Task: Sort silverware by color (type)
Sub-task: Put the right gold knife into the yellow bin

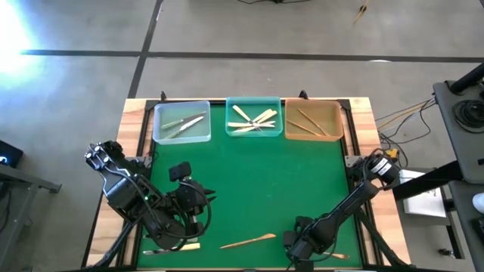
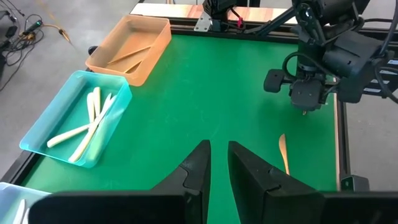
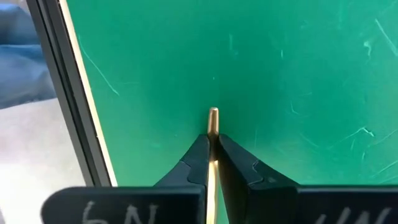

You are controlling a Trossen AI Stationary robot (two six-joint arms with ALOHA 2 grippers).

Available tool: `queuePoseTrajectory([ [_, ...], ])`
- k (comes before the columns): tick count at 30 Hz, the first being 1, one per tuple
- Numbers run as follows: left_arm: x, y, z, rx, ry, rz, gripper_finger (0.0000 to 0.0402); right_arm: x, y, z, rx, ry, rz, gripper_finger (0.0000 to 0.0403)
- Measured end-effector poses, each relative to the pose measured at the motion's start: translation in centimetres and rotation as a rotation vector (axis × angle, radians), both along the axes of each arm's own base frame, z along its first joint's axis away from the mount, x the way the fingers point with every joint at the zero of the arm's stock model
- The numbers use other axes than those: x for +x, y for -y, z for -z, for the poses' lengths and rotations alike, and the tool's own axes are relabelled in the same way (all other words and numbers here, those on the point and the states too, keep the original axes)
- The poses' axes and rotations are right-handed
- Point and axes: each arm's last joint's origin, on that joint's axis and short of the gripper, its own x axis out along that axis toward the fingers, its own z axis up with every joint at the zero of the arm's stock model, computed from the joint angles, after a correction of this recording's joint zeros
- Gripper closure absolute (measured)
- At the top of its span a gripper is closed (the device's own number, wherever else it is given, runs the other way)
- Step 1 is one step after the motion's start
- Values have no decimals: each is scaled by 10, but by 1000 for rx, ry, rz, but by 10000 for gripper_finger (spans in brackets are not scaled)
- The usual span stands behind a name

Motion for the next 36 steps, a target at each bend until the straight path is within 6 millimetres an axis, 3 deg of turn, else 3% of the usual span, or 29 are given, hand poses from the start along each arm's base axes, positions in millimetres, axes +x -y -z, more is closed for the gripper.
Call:
queuePoseTrajectory([
  [3,0,0,0,-2,1,0,363,1,2,-15,13,34,0,393],
  [8,0,1,0,-2,1,1,363,1,9,-59,64,144,-5,393],
  [16,0,1,0,-3,2,1,363,-1,41,-128,-35,413,27,394],
  [21,0,0,0,-2,2,1,363,5,83,-167,-272,647,136,394],
  [27,0,0,0,-1,1,1,363,10,140,-202,-600,789,206,394],
  [36,0,0,0,3,3,-1,363,2,229,-240,-962,735,294,394],
])
